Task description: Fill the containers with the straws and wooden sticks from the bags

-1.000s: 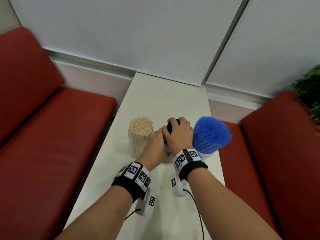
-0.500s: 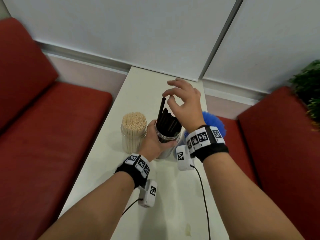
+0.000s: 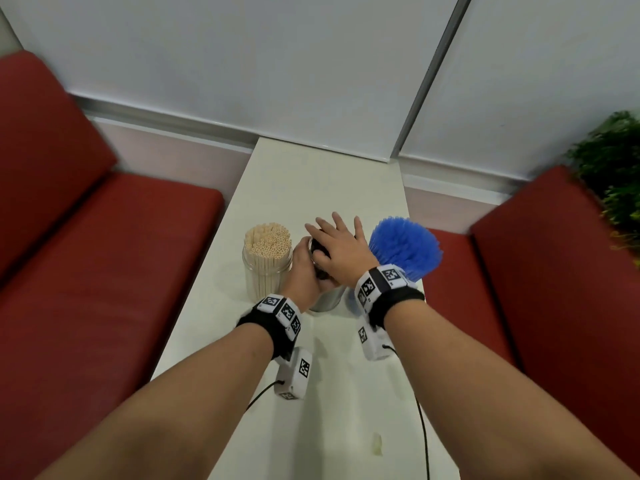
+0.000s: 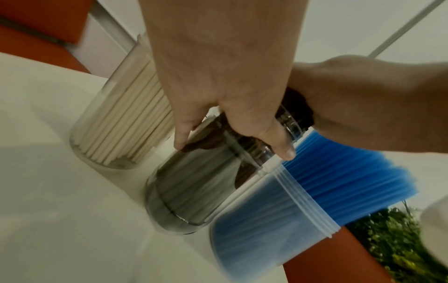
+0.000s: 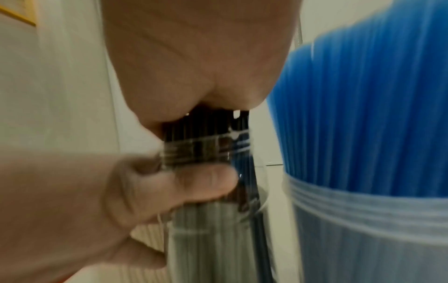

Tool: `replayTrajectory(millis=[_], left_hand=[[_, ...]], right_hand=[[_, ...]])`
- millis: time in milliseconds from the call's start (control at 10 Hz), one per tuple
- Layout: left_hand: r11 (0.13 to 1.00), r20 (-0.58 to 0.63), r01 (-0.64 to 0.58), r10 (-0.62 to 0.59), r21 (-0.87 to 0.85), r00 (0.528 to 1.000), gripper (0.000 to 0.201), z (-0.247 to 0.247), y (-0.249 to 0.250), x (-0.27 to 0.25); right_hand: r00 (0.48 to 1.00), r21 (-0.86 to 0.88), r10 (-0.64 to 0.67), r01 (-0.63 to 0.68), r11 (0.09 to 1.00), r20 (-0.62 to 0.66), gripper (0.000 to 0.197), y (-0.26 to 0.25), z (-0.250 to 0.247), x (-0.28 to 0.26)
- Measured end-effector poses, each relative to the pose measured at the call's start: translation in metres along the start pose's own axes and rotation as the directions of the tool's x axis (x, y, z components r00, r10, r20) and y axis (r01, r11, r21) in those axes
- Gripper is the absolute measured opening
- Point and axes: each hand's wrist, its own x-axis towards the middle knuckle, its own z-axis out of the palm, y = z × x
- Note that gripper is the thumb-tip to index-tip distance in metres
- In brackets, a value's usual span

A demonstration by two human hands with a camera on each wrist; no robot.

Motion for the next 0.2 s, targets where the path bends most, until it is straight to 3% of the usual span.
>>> replayTrajectory(millis=[100,200], left_hand=[[0.99,0.029,0.138,-0.138,-0.024,0.99,0.111,-0.003,0.017,-0.001],[0.987,0.064,0.119,-0.126,0.111,0.99,0.107,-0.013,0.027,-0.027]], right_hand=[[0.99,0.233,-0.001,0.034,0.972,-0.14,0.065,-0.003,-0.032,-0.013],[0.938,0.5,0.061,0.126,0.857,-0.341,0.06,-0.002,-0.077,-0.051]])
